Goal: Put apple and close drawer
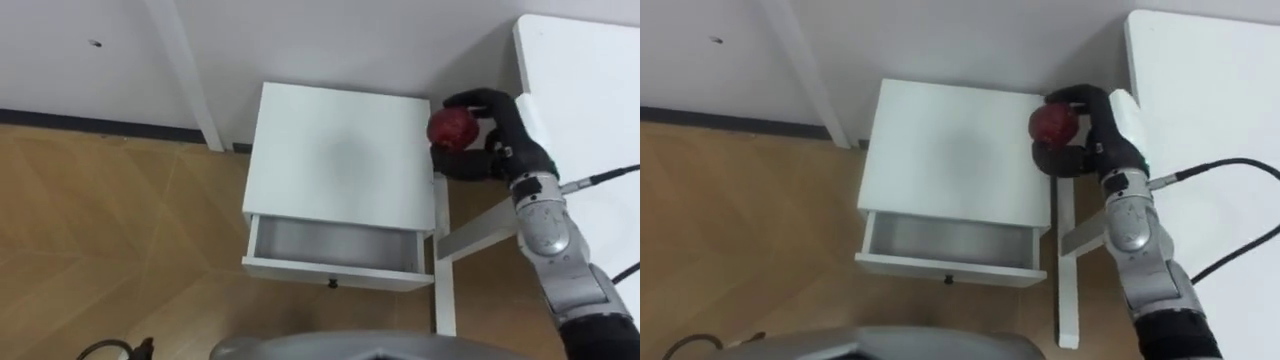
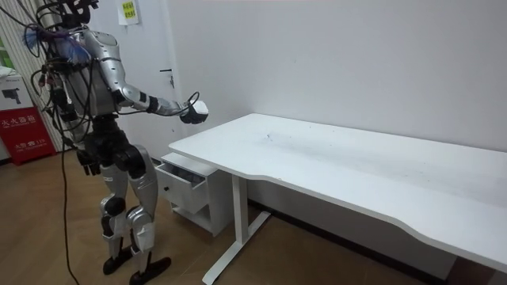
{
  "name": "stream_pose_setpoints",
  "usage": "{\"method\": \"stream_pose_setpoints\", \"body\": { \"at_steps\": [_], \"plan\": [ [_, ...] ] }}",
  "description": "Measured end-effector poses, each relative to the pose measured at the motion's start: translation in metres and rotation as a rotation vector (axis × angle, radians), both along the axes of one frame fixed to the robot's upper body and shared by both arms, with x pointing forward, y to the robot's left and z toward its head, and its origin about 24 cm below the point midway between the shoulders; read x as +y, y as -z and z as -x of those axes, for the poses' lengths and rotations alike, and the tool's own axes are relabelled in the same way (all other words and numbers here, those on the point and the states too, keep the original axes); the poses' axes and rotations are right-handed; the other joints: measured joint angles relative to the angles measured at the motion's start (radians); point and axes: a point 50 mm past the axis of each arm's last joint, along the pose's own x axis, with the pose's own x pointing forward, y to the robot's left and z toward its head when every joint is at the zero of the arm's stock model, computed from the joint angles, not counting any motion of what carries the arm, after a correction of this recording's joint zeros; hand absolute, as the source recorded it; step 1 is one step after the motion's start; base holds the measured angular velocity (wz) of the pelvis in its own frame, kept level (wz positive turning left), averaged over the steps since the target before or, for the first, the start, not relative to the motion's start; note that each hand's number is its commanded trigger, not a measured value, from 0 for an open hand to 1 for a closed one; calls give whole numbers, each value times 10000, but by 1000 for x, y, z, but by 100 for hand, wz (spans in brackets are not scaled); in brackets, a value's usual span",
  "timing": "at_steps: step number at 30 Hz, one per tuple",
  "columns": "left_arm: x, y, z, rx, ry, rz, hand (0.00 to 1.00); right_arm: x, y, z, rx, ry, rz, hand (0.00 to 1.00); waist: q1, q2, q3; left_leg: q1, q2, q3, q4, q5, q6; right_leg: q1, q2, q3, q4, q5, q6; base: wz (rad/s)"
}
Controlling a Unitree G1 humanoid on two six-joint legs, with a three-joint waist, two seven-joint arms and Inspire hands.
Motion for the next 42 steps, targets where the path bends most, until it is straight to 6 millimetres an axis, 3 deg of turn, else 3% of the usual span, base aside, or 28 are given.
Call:
{"method": "stream_pose_setpoints", "body": {
  "at_steps": [7, 14, 19, 30, 32, 33, 42],
  "plan": [
    [-7, 2, -2, -6, 61, 248, 0, 24, 11, 4, 832, -1311, 62, 100, 201, 66, 34, -59, -42, -120, 17, 0, 0, 82, -35, -67, -143, -3, 5, 4],
    [-9, 3, -1, 17, 42, 328, 0, 25, 15, 9, 1195, -1474, 105, 100, 202, 125, -15, -174, -76, -247, 96, 2, 4, 72, -57, -142, -130, -2, 6, 5],
    [-10, 3, -4, -22, 37, 293, 0, 23, 29, 21, 1936, -1424, 366, 100, 179, 218, -54, -187, -84, -246, 106, 2, 4, 69, -59, -144, -123, -2, 7, 0],
    [-14, 4, -7, -108, 34, 361, 0, 20, 47, 34, 2999, -1577, 592, 100, 168, 243, -50, -198, -107, -207, 102, 2, 4, 59, -52, -140, -124, -2, 7, 0],
    [-15, 4, -10, -197, 72, 361, 0, 20, 50, 36, 3164, -1527, 540, 44, 147, 234, -53, -212, -98, -236, 108, 1, 4, 59, -53, -181, -124, -2, 7, 2],
    [-15, 4, -11, -204, 74, 362, 0, 21, 51, 37, 3203, -1524, 524, 0, 147, 232, -51, -221, -97, -234, 110, 1, 3, 58, -54, -226, -126, -2, 7, 6],
    [-15, 3, -18, -421, 124, 376, 0, 25, 57, 40, 3409, -1480, 397, 0, 146, 208, -37, -420, -131, -253, 179, 0, 2, -81, -56, -306, -126, -2, 7, 1]
  ]
}}
